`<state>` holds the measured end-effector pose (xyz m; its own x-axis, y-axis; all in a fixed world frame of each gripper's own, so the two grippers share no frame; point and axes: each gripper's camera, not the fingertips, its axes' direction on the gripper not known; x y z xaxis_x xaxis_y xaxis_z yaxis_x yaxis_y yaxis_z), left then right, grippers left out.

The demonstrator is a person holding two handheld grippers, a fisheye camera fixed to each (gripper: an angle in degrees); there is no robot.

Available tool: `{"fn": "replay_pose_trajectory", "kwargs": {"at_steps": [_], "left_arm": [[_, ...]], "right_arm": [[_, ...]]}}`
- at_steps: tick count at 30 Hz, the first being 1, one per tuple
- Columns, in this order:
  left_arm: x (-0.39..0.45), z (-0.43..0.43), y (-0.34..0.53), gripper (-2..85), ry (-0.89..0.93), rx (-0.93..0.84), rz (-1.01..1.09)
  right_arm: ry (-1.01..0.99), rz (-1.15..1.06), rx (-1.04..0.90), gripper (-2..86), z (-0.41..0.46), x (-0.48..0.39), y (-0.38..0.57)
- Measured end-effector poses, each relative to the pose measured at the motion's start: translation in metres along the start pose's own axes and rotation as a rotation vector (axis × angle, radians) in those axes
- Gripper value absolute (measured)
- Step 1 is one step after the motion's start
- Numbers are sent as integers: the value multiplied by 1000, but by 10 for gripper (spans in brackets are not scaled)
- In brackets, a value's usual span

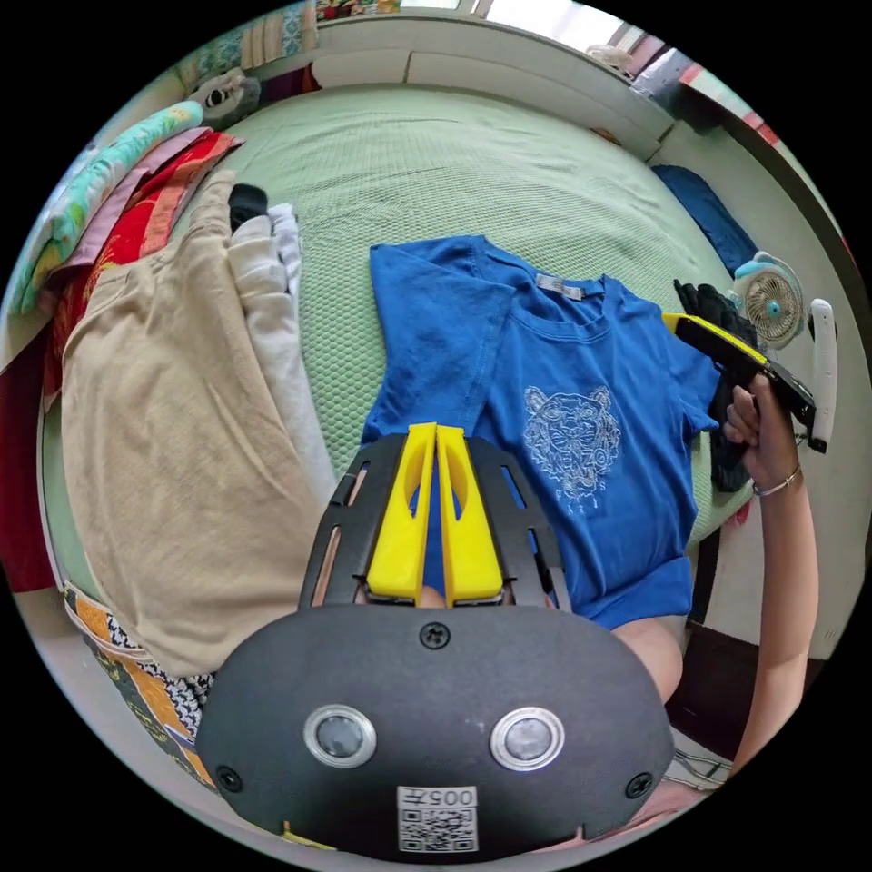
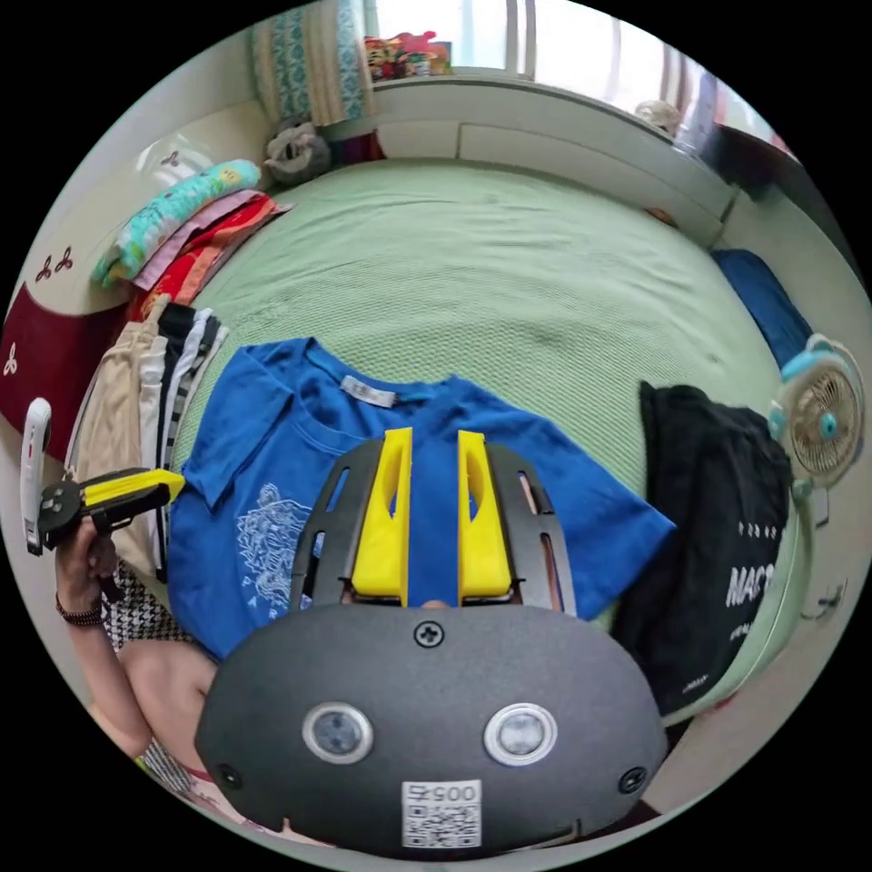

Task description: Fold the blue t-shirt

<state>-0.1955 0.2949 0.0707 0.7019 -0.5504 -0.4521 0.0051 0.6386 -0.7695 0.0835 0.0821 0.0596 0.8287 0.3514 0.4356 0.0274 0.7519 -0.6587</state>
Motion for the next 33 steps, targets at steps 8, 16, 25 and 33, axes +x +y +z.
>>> {"fn": "replay_pose_trajectory", "kwargs": {"at_steps": [8, 16, 25, 33], "left_arm": [[97, 13, 9, -5, 17, -22, 263], [143, 25, 12, -4, 19, -26, 338], [148, 33, 10, -4, 39, -41, 309], [150, 32, 12, -5, 61, -27, 294]], "right_arm": [[87, 241, 20, 89, -57, 115, 66], [126, 282, 5, 78, -57, 149, 83], [198, 286, -61, 15, -33, 152, 75], [235, 197, 25, -7, -78, 125, 63]]}}
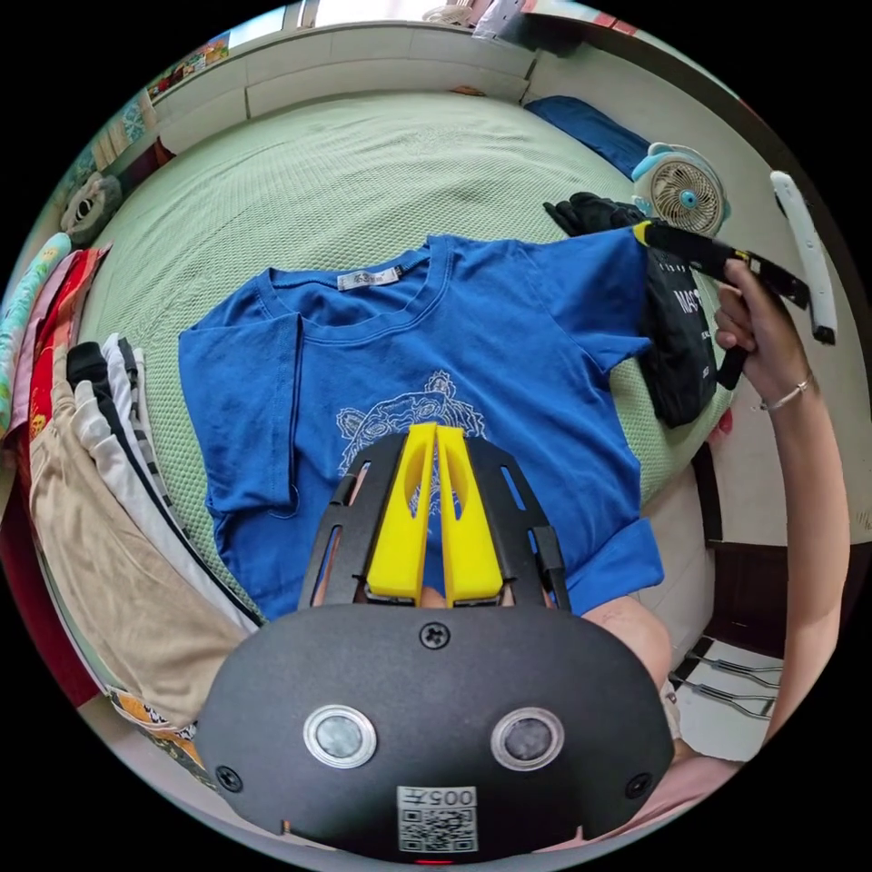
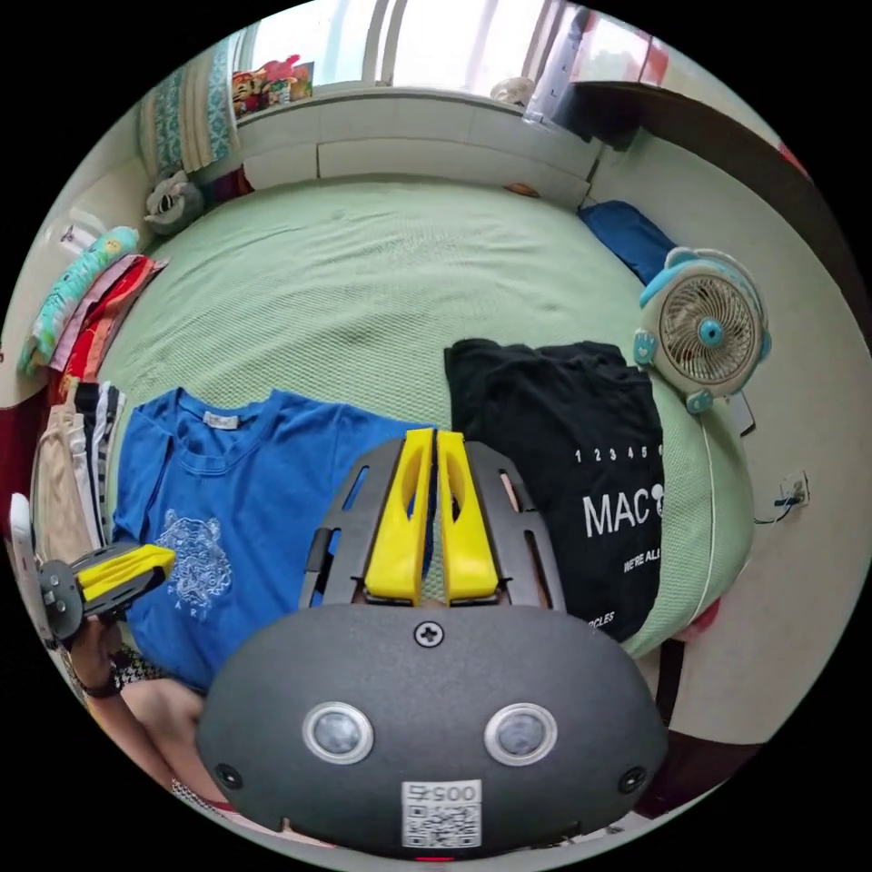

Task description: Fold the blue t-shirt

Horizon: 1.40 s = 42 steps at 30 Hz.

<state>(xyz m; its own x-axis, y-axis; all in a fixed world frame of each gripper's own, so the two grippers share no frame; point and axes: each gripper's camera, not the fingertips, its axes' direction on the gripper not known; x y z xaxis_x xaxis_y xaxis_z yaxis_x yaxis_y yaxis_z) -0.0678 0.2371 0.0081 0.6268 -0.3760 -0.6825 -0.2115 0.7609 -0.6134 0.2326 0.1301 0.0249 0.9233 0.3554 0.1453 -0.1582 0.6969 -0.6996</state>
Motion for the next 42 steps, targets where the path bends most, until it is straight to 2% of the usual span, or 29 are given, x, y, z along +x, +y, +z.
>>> {"fn": "replay_pose_trajectory", "kwargs": {"at_steps": [3, 9, 20, 31, 35, 38, 42], "left_arm": [[0, 1, 1, -5, 1, -2, -8], [-1, 2, 4, -6, -28, -6, -12], [-27, -9, 7, -5, 9, 21, -69], [-51, -14, 12, -5, -18, 20, -123], [-62, -17, 10, -5, -22, 28, -141], [-69, -19, 10, -5, -16, 31, -155], [-76, -21, 11, -5, -16, 36, -178]], "right_arm": [[-17, -85, 5, -1, -19, -35, -8], [-209, -228, -31, 57, -32, -95, -1], [-173, -38, -191, 73, 51, -5, 44], [-322, 155, -139, 105, 112, 26, 17], [-324, 166, -141, 86, 128, 23, 9], [-244, 69, -83, 7, 125, 10, 7], [-194, 22, -59, -14, 124, 10, -5]]}}
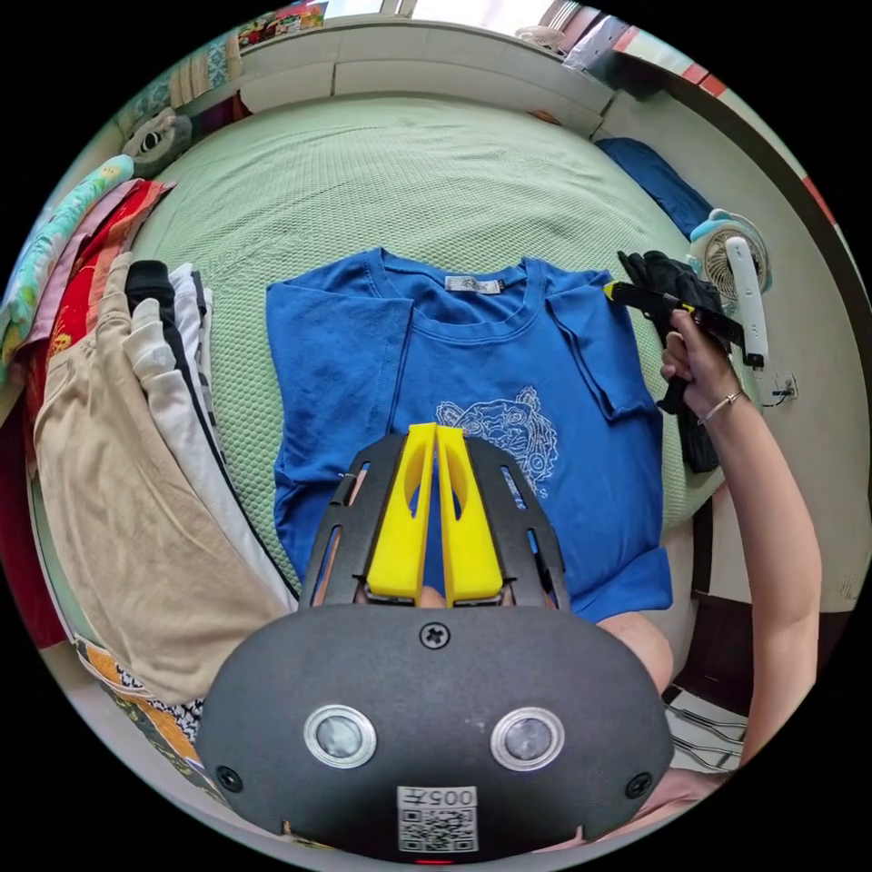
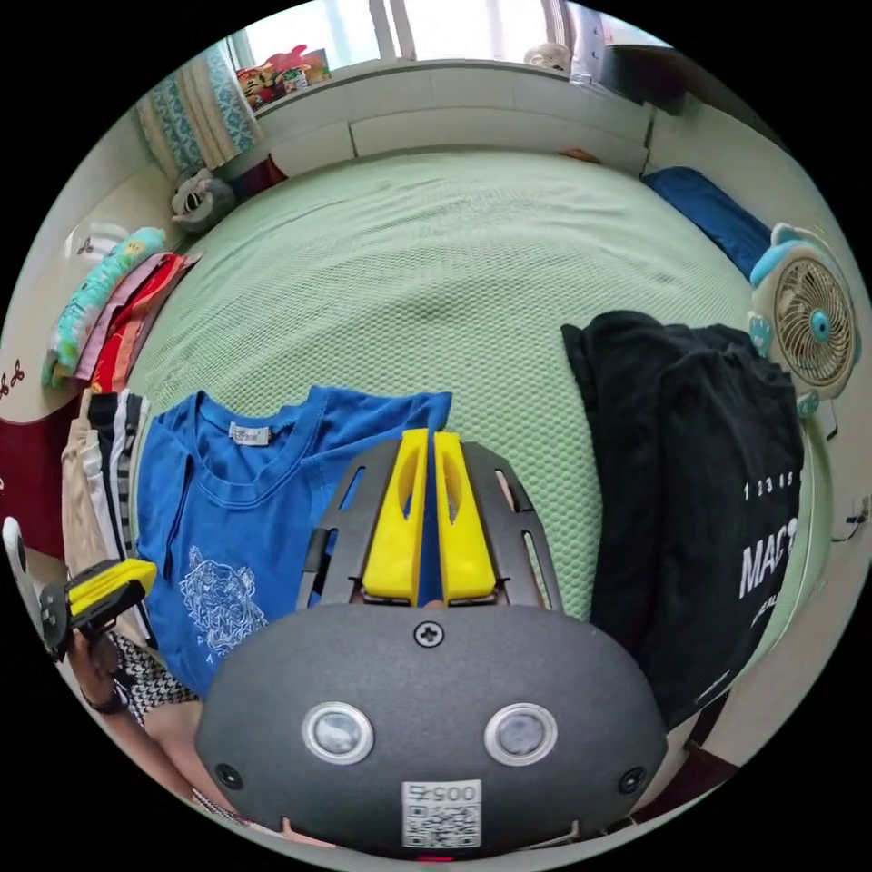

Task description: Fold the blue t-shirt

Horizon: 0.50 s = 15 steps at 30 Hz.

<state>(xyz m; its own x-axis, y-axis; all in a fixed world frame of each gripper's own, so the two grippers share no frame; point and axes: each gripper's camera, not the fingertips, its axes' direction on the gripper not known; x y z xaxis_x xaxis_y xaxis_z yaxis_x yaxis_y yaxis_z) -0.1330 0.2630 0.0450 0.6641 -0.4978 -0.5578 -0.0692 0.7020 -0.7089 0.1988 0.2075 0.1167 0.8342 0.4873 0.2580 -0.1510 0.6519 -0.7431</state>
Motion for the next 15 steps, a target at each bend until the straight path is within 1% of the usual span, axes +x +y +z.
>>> {"fn": "replay_pose_trajectory", "kwargs": {"at_steps": [2, 6, 9, 12, 15], "left_arm": [[-2, -1, 0, -6, -7, 4, -12], [-5, -3, 2, -6, -13, 11, -25], [-6, -3, 3, -6, -33, 9, -25], [-7, -3, 4, -5, -52, 5, -29], [-11, -4, 8, -3, -53, 7, -38]], "right_arm": [[29, 13, -2, -16, -1, 6, -9], [3, 55, 30, -16, -8, 16, -27], [31, 50, 32, -14, -8, 14, -32], [-27, 62, -24, -4, 2, 14, -27], [-85, 47, -7, 30, 0, 18, -7]]}}
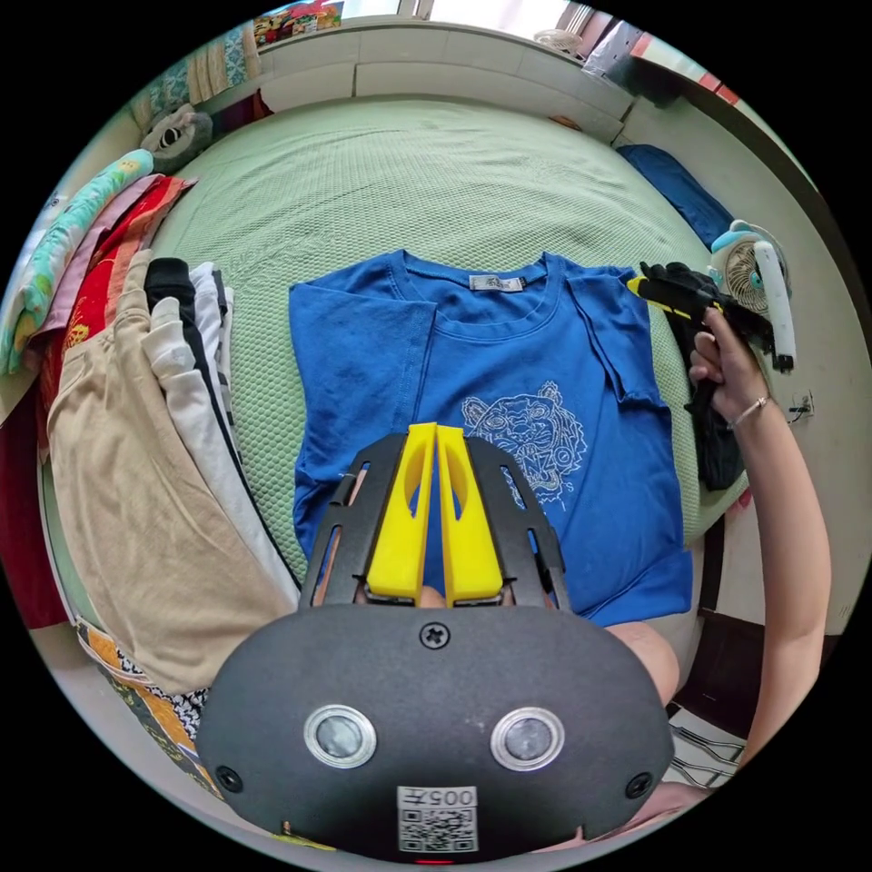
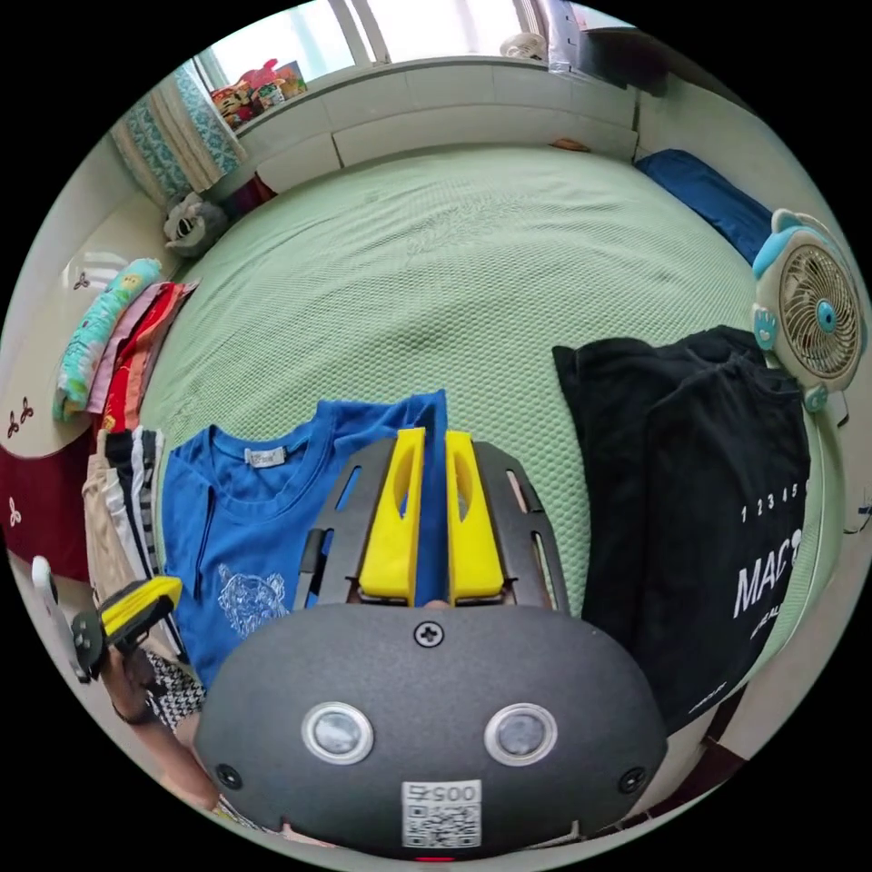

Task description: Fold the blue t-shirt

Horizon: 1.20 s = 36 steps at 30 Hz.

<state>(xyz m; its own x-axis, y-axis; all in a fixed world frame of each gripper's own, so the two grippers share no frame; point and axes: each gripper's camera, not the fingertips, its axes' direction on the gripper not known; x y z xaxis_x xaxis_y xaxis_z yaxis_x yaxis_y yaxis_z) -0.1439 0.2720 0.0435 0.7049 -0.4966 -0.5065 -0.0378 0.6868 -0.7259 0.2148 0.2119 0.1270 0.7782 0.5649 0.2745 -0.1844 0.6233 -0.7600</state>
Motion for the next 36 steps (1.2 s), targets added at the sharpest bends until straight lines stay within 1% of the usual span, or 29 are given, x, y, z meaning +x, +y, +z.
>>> {"fn": "replay_pose_trajectory", "kwargs": {"at_steps": [3, 10, 15, 21, 27, 29, 31, 36], "left_arm": [[-4, 0, 7, 5, -1, -2, -3], [-3, -3, 36, 62, -1, 15, 31], [-7, -2, 73, 108, 5, 43, -20], [-29, -3, 112, 121, 5, 50, -76], [-47, 14, 145, 123, -78, -51, -70], [-49, 14, 154, 120, -58, -23, -49], [-51, 11, 161, 116, -42, -8, -49], [-36, 14, 173, 104, -149, -41, 18]], "right_arm": [[-35, -30, 4, 57, -10, 7, 30], [15, -246, -45, 92, -46, 5, 135], [-18, -235, -77, 110, -58, 13, 181], [-46, -179, -123, 120, -55, 16, 209], [-5, -175, -132, 119, -50, 3, 233], [12, -192, -120, 113, -53, -2, 239], [-4, -213, -117, 88, -55, -9, 247], [34, -240, -120, 62, -56, -16, 257]]}}
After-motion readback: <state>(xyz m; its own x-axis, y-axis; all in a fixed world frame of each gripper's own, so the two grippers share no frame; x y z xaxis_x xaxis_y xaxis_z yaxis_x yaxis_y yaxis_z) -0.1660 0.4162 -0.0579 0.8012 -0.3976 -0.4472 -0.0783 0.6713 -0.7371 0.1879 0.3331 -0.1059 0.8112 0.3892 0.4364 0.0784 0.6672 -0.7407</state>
